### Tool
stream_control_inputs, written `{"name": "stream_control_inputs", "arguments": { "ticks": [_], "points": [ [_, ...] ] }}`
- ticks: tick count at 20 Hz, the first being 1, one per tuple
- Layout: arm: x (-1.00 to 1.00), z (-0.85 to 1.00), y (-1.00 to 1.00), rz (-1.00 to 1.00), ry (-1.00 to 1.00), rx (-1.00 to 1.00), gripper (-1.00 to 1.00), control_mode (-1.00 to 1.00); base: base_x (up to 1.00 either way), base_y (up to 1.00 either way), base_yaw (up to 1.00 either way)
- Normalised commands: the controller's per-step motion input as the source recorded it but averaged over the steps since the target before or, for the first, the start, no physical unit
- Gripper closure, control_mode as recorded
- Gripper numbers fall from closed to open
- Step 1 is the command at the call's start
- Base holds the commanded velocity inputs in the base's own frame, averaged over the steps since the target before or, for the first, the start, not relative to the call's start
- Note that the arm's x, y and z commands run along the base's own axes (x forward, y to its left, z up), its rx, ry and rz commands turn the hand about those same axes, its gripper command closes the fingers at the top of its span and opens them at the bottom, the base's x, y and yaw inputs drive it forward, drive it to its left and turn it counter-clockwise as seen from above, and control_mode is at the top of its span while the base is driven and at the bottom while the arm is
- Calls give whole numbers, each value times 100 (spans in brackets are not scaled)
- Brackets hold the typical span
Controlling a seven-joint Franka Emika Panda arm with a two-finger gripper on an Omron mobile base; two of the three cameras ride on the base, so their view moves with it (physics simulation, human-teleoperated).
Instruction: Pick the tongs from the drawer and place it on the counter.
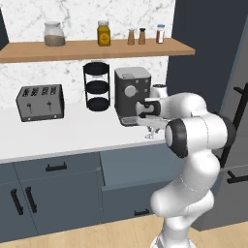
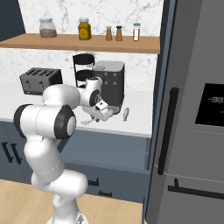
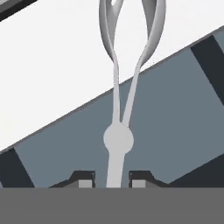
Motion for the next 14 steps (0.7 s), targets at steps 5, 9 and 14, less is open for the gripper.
{"name": "stream_control_inputs", "arguments": {
  "ticks": [5,9,14],
  "points": [
    [77,-44,0,-33,0,0,100,-100,0,0,0],
    [79,-41,1,-19,1,0,100,-100,0,0,0],
    [65,-63,0,-8,1,0,100,-100,0,0,0]
  ]
}}
